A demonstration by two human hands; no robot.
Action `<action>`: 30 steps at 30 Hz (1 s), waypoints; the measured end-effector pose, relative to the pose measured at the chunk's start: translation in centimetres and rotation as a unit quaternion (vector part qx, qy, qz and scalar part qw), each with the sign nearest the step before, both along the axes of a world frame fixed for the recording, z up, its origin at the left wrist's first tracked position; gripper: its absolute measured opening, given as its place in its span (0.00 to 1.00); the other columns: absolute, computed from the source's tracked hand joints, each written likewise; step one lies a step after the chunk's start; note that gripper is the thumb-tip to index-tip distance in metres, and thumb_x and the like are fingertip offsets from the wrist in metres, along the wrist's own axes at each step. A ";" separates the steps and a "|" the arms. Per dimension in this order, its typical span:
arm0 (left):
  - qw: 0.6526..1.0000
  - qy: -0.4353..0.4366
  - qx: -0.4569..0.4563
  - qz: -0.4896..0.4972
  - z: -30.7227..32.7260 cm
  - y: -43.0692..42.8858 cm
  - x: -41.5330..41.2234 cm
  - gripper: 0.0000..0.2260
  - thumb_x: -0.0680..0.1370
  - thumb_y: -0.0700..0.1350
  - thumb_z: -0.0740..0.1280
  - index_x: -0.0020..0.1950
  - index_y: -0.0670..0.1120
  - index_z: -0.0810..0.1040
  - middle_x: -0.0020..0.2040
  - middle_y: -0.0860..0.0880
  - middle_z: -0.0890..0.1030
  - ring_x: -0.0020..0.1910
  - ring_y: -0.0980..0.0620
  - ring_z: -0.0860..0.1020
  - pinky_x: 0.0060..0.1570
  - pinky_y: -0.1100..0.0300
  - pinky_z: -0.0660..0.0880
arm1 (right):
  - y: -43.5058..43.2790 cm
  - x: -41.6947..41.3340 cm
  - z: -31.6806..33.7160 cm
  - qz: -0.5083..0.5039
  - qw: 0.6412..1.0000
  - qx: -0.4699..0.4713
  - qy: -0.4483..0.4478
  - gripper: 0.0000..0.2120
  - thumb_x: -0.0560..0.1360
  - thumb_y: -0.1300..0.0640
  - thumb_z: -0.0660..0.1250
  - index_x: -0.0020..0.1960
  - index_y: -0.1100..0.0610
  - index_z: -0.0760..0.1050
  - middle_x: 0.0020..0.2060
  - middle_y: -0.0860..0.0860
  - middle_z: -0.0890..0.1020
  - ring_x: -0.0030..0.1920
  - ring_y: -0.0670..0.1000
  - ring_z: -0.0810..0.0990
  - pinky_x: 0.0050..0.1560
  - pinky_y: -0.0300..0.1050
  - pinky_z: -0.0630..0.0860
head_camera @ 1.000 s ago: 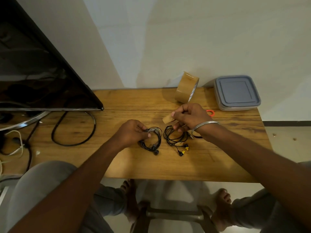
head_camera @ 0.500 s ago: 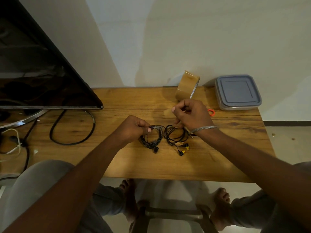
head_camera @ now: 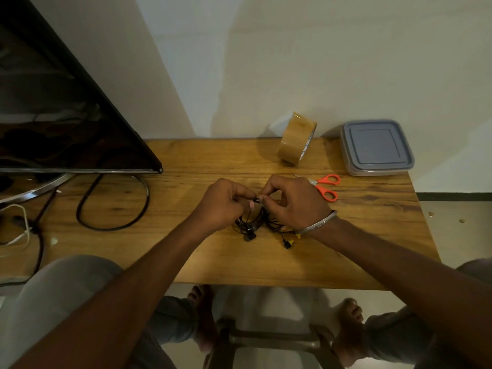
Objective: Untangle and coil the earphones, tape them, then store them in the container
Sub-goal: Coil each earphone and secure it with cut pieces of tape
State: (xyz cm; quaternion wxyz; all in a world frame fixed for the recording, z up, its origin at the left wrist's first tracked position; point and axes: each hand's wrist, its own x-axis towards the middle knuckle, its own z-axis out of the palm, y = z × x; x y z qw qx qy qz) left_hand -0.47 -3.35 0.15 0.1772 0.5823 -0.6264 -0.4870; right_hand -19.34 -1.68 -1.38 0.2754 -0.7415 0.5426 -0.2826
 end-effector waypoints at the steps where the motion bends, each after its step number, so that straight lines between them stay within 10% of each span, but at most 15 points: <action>1: 1.000 0.003 0.007 0.012 0.1 0.0 -0.1 0.08 0.73 0.36 0.74 0.51 0.43 0.86 0.44 0.46 0.87 0.47 0.50 0.84 0.53 0.53 0.80 | 0.0 0.0 0.0 0.005 1.000 0.008 0.005 0.02 0.74 0.54 0.71 0.45 0.51 0.80 0.26 0.35 0.73 0.31 0.34 0.76 0.30 0.33 0.62; 16: 0.977 0.124 0.132 0.116 1.3 -0.1 0.0 0.13 0.72 0.32 0.74 0.45 0.46 0.73 0.35 0.47 0.84 0.37 0.50 0.80 0.41 0.58 0.71 | -0.7 -0.7 0.1 0.104 0.990 0.085 -0.032 0.12 0.72 0.48 0.75 0.52 0.50 0.78 0.50 0.43 0.83 0.32 0.43 0.82 0.32 0.36 0.74; 30: 0.976 0.156 0.110 0.102 2.6 -0.5 0.0 0.13 0.73 0.30 0.72 0.43 0.45 0.72 0.38 0.43 0.82 0.30 0.57 0.81 0.28 0.69 0.72 | -0.7 0.0 1.3 0.011 0.940 0.237 -0.245 0.06 0.74 0.59 0.74 0.48 0.60 0.80 0.34 0.48 0.83 0.23 0.48 0.77 0.21 0.37 0.70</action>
